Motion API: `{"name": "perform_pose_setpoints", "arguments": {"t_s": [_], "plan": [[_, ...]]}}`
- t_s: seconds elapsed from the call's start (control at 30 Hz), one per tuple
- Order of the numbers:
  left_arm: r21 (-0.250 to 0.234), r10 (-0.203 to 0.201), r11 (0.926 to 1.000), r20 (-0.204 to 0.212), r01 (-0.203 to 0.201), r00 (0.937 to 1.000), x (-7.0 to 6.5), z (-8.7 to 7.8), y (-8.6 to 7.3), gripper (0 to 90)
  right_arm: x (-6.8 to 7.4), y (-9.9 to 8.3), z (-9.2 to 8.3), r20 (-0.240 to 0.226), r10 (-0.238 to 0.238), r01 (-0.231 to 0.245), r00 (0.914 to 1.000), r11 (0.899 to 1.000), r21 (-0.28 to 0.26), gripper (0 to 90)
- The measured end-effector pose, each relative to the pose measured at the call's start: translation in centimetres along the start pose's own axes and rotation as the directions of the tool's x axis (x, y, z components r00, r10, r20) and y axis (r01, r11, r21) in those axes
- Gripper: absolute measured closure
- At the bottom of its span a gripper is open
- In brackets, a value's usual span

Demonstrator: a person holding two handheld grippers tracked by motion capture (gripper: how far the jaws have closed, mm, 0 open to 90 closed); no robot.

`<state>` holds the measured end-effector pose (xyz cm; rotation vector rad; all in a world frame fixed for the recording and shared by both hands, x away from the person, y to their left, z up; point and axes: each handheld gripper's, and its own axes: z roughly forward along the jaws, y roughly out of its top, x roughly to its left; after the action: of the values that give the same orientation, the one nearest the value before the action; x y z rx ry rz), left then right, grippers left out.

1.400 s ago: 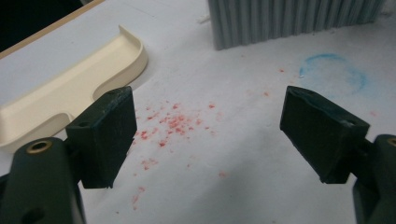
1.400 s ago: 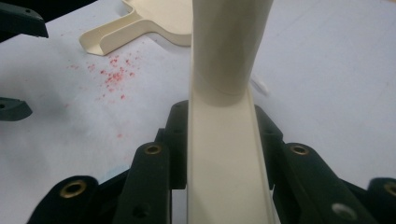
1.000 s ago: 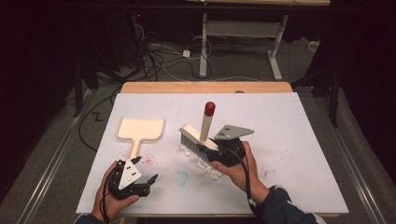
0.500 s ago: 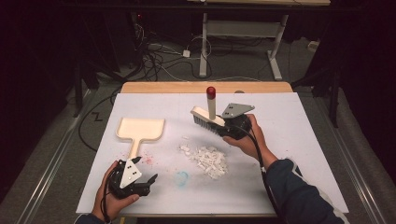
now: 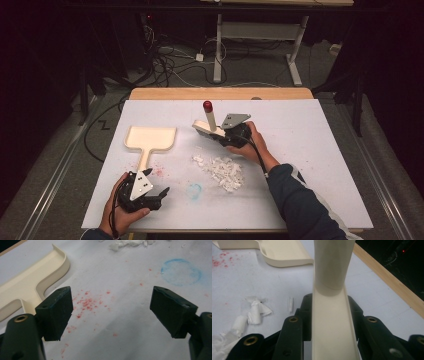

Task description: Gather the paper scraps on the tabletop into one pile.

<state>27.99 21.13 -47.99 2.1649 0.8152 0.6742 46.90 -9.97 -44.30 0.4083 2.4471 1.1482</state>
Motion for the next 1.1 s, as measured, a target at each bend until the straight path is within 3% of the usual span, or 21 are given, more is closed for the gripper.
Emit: {"name": "perform_pose_setpoints", "arguments": {"t_s": [0.1,0.2,0.33,0.4,0.5,0.6,0.73,0.87,0.93,1.1], "plan": [[0.004,0.004,1.0000,0.005,-0.004,1.0000,0.0,0.1,0.0,17.7,0.4,0.2,0.2,-0.026,-0.042,0.042,0.9988,0.999,-0.004,67.4],[0.005,0.007,1.0000,0.010,-0.007,0.9999,-0.1,0.1,0.1,17.7,0.7,0.3,0.4,-0.057,-0.050,0.049,0.9971,0.999,-0.019,67.4],[0.004,0.012,0.9999,0.014,-0.012,0.9998,-0.2,0.1,0.2,17.8,1.3,0.5,0.5,-0.138,-0.086,0.083,0.9867,0.996,-0.028,67.2],[0.008,0.010,0.9999,0.017,-0.010,0.9998,-0.2,0.2,0.2,17.7,1.6,0.5,0.2,-0.189,-0.107,0.102,0.9761,0.994,-0.038,67.2],[0.021,0.004,0.9998,0.024,-0.004,0.9997,-0.3,0.2,0.1,17.8,1.8,0.4,-0.6,-0.275,-0.142,0.133,0.9509,0.990,-0.052,67.3],[0.022,0.004,0.9997,0.026,-0.005,0.9997,-0.4,0.2,0.1,17.8,2.1,0.2,-1.5,-0.305,-0.199,0.196,0.9312,0.980,-0.042,67.2],[0.016,0.015,0.9998,0.020,-0.015,0.9997,-0.4,0.1,0.1,17.8,1.8,-0.6,-3.3,-0.368,-0.204,0.193,0.9071,0.979,-0.068,67.4],[0.026,0.009,0.9996,0.025,-0.010,0.9997,-0.5,0.0,0.0,17.8,1.5,-1.1,-5.1,-0.319,-0.198,0.180,0.9269,0.980,-0.086,67.4],[0.020,0.022,0.9996,0.019,-0.022,0.9996,-0.5,-0.1,0.1,17.8,1.2,-1.2,-6.1,-0.289,-0.167,0.141,0.9427,0.984,-0.108,67.4],[0.023,0.025,0.9994,0.022,-0.025,0.9995,-0.5,0.1,0.1,17.8,0.9,-1.3,-8.3,-0.218,-0.124,0.096,0.9680,0.986,-0.137,67.3]]}}
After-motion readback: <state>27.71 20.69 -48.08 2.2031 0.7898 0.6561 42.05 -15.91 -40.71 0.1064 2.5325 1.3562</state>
